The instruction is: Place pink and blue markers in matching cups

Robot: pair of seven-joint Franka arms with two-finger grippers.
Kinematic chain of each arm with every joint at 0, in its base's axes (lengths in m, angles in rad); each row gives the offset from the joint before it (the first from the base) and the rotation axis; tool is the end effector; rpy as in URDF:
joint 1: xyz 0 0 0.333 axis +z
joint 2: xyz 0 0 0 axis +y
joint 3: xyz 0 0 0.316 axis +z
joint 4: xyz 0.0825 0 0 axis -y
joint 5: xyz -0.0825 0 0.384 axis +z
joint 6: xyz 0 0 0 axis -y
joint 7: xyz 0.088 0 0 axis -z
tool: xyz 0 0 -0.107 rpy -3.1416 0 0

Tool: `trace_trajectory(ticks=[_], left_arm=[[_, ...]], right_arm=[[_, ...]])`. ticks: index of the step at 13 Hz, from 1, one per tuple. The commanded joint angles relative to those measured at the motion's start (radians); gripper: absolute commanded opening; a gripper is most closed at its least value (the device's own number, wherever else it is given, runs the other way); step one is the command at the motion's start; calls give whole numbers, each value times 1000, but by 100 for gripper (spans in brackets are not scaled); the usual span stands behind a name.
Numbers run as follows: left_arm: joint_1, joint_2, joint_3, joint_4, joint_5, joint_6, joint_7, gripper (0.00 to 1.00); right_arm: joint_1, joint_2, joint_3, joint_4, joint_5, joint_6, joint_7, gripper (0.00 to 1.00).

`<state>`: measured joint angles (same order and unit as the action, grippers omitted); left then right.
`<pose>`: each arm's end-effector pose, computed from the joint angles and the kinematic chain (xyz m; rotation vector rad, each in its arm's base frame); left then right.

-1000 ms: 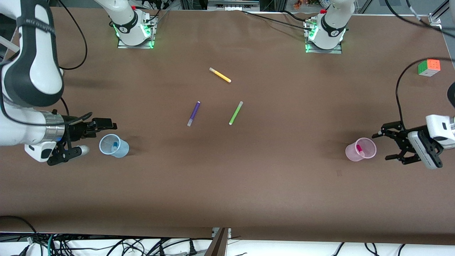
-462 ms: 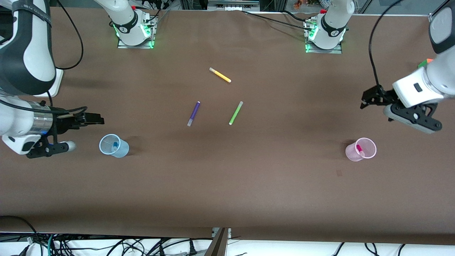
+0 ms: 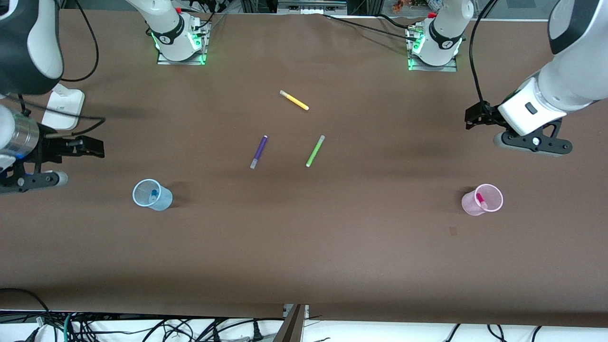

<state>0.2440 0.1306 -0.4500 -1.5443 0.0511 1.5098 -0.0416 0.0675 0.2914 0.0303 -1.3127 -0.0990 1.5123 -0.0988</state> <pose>0.5717 -0.0982 0.5646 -3.1087 0.2589 0.2369 0.6325 0.0481 0.5676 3.0338 0.2959 -0.1400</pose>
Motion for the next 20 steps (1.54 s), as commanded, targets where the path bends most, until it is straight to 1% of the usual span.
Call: trace_trajectory(ticks=[1,3,4,5,6,7,8,9,10,11,12,13,15,16,18,20], left_arm=[[-5,-16,-4,1,35,-14,-4,100],[-6,-17,0,0,33,-11,0,100],[-24,-19,14,3,32,-13,2,100],[-134,-38,115,1,32,-17,0,100],[-299,-42,277,1,32,-19,2,100],[-375,-42,369,0,20,-17,3,100],[-374,-54,370,-17,16,-5,11,100],[-365,-101,370,-75,15,41,44,100],[-351,-179,370,-191,13,131,80,100],[-319,-245,370,-283,-9,197,101,100],[-296,-250,369,-290,-45,191,98,100],[-293,-246,369,-271,-71,173,91,100],[-293,-241,347,-246,-73,136,34,100],[-296,-238,332,-202,-60,95,16,100],[-302,-181,329,-91,-54,-1,14,100],[-301,-148,330,-66,-56,-22,19,100]], right_arm=[[-34,-156,25,-174,-15,62,8,100],[-57,-175,25,-178,-11,54,2,100],[-66,-175,20,-175,-1,49,-7,100],[-74,-178,16,-172,43,-1,-6,100],[-75,-179,-2,-169,70,-12,-1,100],[-77,-185,-12,-171,77,-24,-1,100],[-77,-186,-26,-169,79,-46,-1,100],[-75,-184,-36,-171,85,-55,-1,100],[-75,-184,-41,-169,105,-67,2,100],[-75,-182,-41,-165,113,-73,7,100],[-75,-182,-41,-165,114,-75,39,100],[-74,-182,-39,-163,114,-84,77,100],[-72,-181,-38,-162,107,-86,79,100],[-72,-178,-36,-161,105,-86,77,100],[-71,-172,-38,-160,104,-87,73,100],[-69,-163,-38,-143,105,-89,73,100]])
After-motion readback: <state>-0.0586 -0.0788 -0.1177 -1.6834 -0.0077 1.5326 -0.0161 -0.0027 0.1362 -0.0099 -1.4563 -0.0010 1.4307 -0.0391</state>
